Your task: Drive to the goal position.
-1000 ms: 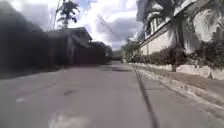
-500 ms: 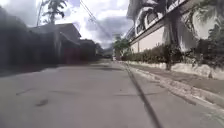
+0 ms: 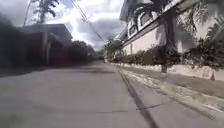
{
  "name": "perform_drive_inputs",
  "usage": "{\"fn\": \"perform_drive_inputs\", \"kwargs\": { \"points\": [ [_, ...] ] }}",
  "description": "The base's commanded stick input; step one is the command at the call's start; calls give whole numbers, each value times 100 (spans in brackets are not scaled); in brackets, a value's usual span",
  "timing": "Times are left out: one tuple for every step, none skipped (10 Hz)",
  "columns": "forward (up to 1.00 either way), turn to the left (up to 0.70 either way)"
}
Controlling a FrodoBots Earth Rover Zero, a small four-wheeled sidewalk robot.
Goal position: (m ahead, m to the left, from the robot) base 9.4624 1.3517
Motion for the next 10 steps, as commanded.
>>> {"fn": "perform_drive_inputs", "kwargs": {
  "points": [
    [100, -9],
    [100, -9],
    [100, -8],
    [100, -7],
    [100, -5],
    [100, -5],
    [100, -5],
    [100, -4],
    [100, -1],
    [100, 0]
  ]
}}
